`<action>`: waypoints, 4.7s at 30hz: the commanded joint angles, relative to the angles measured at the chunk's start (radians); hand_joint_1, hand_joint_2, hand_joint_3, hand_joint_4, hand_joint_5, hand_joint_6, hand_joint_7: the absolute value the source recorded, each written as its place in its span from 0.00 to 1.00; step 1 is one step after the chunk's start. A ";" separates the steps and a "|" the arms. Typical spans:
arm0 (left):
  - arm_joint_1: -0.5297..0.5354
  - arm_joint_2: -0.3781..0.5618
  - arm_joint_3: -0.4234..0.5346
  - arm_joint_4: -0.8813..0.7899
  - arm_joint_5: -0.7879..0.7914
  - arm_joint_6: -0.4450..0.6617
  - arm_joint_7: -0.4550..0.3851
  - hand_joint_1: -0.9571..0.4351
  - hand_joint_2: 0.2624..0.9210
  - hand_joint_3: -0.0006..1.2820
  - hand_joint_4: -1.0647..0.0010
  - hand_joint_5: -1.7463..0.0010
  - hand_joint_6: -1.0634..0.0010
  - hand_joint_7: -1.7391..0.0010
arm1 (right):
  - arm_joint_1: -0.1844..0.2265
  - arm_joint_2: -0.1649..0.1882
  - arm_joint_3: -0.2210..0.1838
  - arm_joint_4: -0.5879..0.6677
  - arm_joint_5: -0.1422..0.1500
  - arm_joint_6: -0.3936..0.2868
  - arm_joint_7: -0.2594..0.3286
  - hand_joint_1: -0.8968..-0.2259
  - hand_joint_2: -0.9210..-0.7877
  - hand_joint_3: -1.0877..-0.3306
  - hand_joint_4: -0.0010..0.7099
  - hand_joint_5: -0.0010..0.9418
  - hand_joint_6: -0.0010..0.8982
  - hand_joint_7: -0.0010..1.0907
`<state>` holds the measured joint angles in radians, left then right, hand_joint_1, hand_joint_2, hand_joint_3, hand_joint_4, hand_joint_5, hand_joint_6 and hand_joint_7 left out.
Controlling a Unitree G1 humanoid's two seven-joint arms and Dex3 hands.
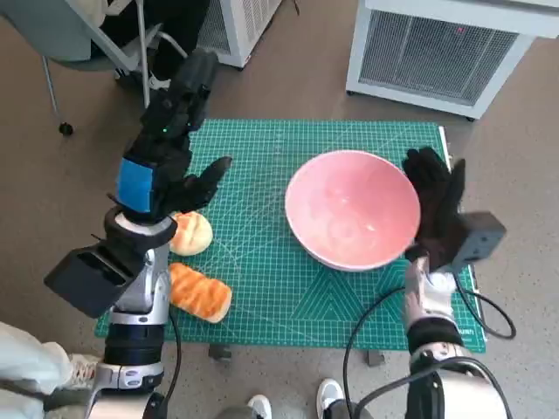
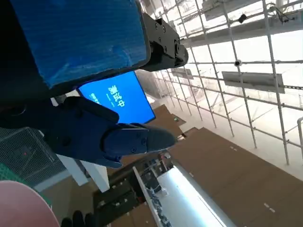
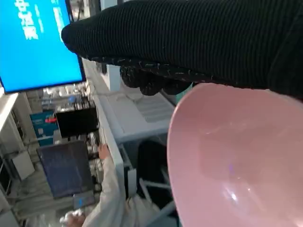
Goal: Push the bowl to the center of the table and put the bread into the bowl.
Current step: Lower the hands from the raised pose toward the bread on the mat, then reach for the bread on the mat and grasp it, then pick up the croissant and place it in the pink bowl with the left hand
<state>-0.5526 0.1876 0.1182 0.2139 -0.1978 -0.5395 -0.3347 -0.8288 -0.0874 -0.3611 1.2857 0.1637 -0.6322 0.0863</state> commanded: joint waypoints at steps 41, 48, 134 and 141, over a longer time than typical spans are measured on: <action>0.213 0.140 0.056 -0.214 0.072 0.025 0.014 0.29 1.00 0.26 0.83 1.00 0.71 1.00 | -0.101 -0.003 0.057 -0.086 -0.064 -0.110 0.004 0.60 0.00 0.28 0.29 0.01 0.04 0.38; 0.298 0.356 0.050 -0.285 0.061 0.063 -0.188 0.28 1.00 0.27 0.83 1.00 0.72 1.00 | -0.079 -0.027 0.117 -0.239 -0.067 -0.264 0.078 0.59 0.00 0.25 0.36 0.03 0.00 0.52; 0.396 0.574 -0.322 -0.362 0.635 0.542 -0.368 0.69 0.74 0.34 0.40 0.25 0.49 0.28 | 0.086 -0.071 0.234 -0.698 0.025 -0.219 0.271 0.56 0.00 0.29 0.29 0.04 0.00 0.49; 0.359 0.584 -0.260 -0.451 0.576 0.554 -0.393 0.69 0.90 0.18 0.38 0.31 0.48 0.27 | 0.084 -0.070 0.236 -0.690 0.032 -0.220 0.278 0.55 0.00 0.28 0.28 0.04 0.00 0.49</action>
<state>-0.1651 0.7505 -0.1857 -0.1788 0.4153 0.0110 -0.7145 -0.7637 -0.1541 -0.1277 0.5816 0.1939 -0.8577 0.3549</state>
